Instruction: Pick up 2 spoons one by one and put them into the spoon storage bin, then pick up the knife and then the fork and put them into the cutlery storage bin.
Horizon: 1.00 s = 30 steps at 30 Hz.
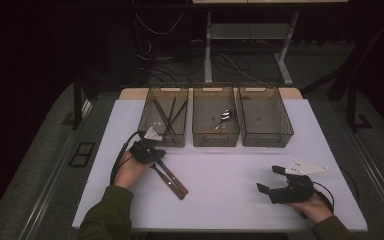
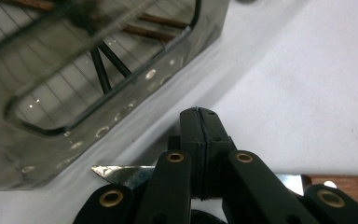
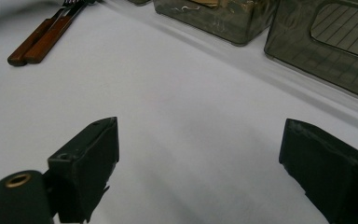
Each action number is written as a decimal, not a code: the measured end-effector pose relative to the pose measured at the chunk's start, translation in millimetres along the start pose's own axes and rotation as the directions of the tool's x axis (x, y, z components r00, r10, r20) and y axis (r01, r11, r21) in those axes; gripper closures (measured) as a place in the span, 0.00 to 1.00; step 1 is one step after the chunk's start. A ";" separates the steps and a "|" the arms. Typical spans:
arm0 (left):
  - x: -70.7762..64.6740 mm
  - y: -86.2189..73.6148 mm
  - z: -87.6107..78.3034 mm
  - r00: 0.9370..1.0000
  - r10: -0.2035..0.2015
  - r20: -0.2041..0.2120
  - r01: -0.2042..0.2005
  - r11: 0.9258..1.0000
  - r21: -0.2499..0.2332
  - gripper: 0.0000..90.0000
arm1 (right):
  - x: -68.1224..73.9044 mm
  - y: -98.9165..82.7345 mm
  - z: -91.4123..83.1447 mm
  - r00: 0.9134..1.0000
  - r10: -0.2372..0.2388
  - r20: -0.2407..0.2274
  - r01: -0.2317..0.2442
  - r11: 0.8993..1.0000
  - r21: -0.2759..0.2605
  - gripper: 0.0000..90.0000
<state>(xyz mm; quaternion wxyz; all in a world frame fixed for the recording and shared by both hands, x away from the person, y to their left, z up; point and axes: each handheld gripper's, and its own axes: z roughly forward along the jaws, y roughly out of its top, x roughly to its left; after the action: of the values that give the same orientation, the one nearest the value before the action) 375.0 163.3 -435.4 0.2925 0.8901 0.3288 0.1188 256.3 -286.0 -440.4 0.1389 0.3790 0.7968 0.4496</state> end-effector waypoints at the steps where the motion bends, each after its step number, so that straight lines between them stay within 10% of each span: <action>1: -1.1 0.2 0.0 1.000 0.005 0.000 -0.005 1.000 0.009 0.99 | 0.1 0.0 -0.1 1.000 0.002 0.000 -0.002 1.000 0.000 0.13; 30: -9.8 -16.1 -14.0 0.999 0.029 0.045 -0.030 0.999 0.023 0.99 | -0.6 0.1 -0.4 1.000 0.003 0.003 -0.003 1.000 -0.002 0.13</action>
<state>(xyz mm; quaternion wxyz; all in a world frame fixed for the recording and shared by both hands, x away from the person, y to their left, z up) 353.7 172.9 -434.0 0.2876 0.9006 0.3104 0.0994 256.5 -286.7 -440.1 0.1397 0.3806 0.7957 0.4500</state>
